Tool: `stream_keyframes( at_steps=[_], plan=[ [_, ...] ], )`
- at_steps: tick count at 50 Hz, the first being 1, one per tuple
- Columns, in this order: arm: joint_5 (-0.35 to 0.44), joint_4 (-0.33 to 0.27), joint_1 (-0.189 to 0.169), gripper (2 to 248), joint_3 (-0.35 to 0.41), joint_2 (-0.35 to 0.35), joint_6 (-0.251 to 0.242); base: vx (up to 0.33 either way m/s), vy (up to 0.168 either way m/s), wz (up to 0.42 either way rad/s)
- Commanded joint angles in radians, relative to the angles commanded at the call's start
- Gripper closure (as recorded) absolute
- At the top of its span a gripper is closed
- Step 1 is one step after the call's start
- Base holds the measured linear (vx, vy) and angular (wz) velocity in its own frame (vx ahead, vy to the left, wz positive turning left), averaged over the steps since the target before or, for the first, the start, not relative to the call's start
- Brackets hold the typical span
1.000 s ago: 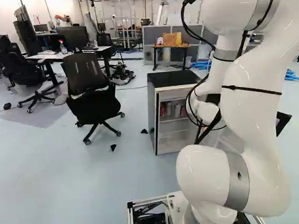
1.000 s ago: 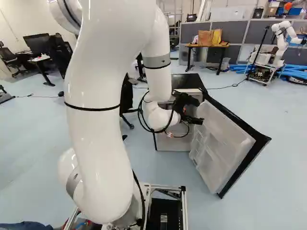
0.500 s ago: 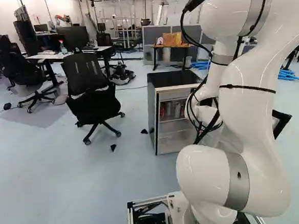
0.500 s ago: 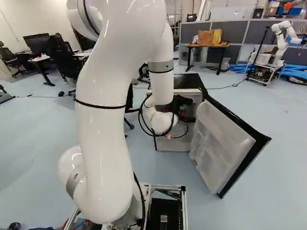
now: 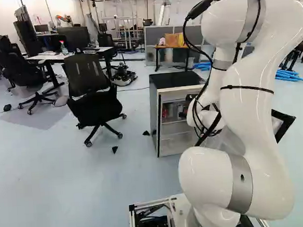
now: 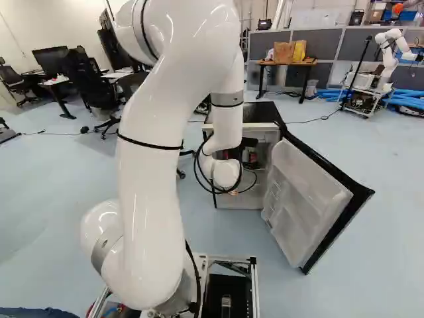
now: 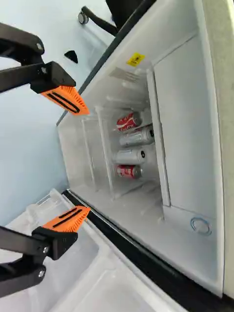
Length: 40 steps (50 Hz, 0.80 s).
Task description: Grab a drink from the fridge
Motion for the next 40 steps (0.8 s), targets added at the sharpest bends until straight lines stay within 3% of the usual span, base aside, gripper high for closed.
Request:
stream_keyframes(
  at_steps=[40],
  plan=[
    [0.001,-0.014,0.0,3,-0.071,-0.144,0.0,0.0,0.0,0.0]
  ],
)
